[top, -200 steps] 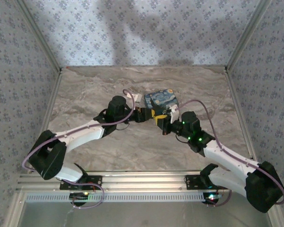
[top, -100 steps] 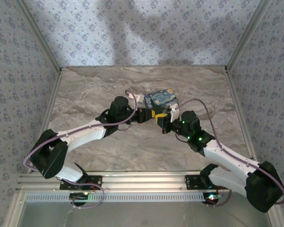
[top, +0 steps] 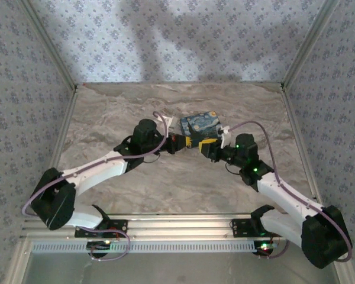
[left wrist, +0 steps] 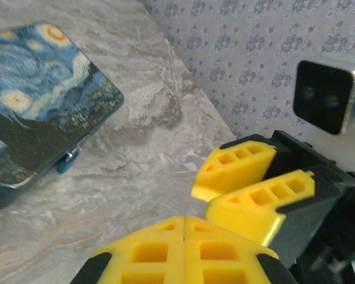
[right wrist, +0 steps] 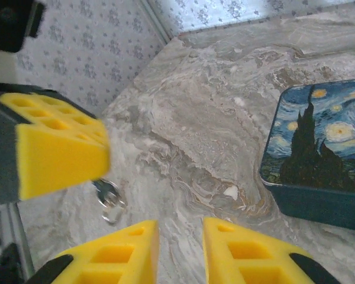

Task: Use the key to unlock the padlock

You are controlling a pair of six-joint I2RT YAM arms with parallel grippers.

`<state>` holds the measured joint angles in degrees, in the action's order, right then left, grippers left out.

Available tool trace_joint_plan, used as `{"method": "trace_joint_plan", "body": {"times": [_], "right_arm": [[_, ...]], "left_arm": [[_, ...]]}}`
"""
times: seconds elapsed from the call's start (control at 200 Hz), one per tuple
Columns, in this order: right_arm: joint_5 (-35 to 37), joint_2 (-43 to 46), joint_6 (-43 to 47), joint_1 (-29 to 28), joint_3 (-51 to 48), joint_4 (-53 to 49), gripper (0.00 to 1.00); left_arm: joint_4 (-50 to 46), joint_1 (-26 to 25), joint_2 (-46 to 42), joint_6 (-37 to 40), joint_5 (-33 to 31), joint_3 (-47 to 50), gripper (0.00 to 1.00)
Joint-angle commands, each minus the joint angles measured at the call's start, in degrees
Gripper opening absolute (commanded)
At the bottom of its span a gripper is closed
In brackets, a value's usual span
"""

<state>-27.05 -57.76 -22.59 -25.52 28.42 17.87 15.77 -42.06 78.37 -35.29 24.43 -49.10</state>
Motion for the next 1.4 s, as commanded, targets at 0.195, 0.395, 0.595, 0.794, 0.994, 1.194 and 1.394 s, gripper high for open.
{"method": "trace_joint_plan", "body": {"times": [0.195,0.395,0.595,0.794,0.994,1.194,1.394], "right_arm": [[-14.9,0.5,-4.5,1.5,2.4,3.0,0.45],[-15.4,-4.1,-4.9,-1.8,5.5,5.6,0.47],[-15.3,-7.6,-4.7,-3.9,8.0,6.7,0.46],[-15.1,-9.9,-5.1,-4.9,8.9,7.8,0.42],[-15.0,-10.9,-5.2,-5.5,9.5,8.1,0.34],[-15.0,-11.0,-5.3,-5.7,9.5,8.1,0.21],[-14.9,-10.7,-5.2,-5.6,9.4,8.1,0.12]], "left_arm": [[-4.1,3.5,-6.4,5.3,6.4,-0.1,0.00],[-3.9,3.4,-6.2,5.4,8.3,-0.2,0.00],[-3.6,3.4,-6.0,5.2,8.9,-0.2,0.00],[-3.1,3.4,-5.9,4.8,9.4,-0.1,0.00],[-2.9,3.4,-5.7,4.8,9.5,-0.1,0.00],[-3.1,3.4,-5.7,4.9,9.6,-0.1,0.00],[-3.3,3.4,-5.3,5.2,9.9,-0.3,0.00]]}}
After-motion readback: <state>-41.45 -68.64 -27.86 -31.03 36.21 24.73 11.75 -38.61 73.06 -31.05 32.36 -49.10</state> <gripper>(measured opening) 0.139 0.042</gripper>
